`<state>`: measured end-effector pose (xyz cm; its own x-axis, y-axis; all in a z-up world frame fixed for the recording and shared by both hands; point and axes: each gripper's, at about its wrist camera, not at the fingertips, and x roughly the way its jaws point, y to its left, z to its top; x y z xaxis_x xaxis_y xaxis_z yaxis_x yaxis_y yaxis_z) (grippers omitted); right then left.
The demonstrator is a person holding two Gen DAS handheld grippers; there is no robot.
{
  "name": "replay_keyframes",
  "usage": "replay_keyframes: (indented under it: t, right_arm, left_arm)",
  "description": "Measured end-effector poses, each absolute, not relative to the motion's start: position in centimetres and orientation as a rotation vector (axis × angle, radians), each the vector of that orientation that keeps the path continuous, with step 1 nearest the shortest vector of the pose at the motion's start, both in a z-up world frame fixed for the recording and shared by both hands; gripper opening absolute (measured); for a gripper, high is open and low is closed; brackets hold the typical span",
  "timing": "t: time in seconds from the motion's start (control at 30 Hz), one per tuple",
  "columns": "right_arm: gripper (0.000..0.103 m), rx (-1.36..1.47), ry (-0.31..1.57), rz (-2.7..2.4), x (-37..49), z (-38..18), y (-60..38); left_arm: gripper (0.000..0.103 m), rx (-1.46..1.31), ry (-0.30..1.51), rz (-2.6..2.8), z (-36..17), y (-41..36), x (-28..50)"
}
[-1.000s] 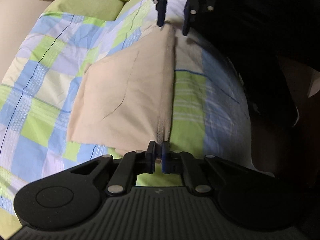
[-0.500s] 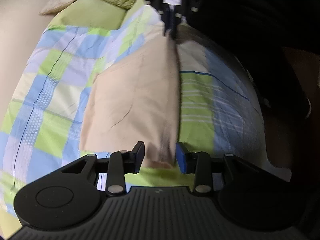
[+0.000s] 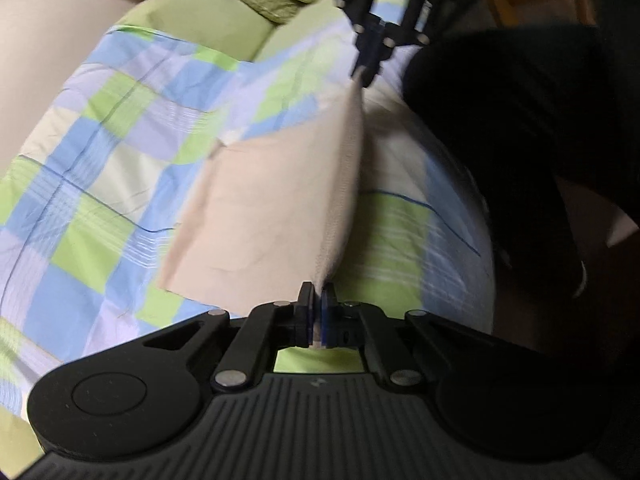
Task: Fold clothes
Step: 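Lift the cloth with both grippers and fold it over onto itself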
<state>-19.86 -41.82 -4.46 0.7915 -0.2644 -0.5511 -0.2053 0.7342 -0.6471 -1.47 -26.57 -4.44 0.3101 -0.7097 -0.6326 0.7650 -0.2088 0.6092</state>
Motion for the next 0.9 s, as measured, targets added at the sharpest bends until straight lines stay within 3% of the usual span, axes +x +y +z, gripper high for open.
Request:
replay_keyframes:
  t: [0.23, 0.33, 0.53, 0.7, 0.9]
  right_arm:
    - [0.000, -0.801, 0.522, -0.178, -14.5, 3.0, -47.5]
    - [0.000, -0.857, 0.423, -0.270, -10.8, 8.0, -50.6]
    - [0.000, -0.912, 0.168, -0.415, -7.4, 16.1, -52.3]
    - [0.000, -0.899, 0.185, -0.366, -8.2, 13.1, -50.9]
    - [0.000, -0.823, 0.447, -0.131, -11.8, 0.2, -46.3]
  left_arm:
    - [0.000, 1.094, -0.116, -1.224, 3.7, -33.5, 6.2]
    - [0.000, 1.010, -0.204, -1.100, 10.4, -37.3, 11.5]
    - [0.000, 0.940, -0.372, -0.952, 17.3, -37.6, 12.8]
    - [0.000, 0.987, -0.259, -1.013, 11.2, -33.9, 9.6]
    - [0.000, 1.082, 0.108, -1.184, -2.7, -28.2, 3.1]
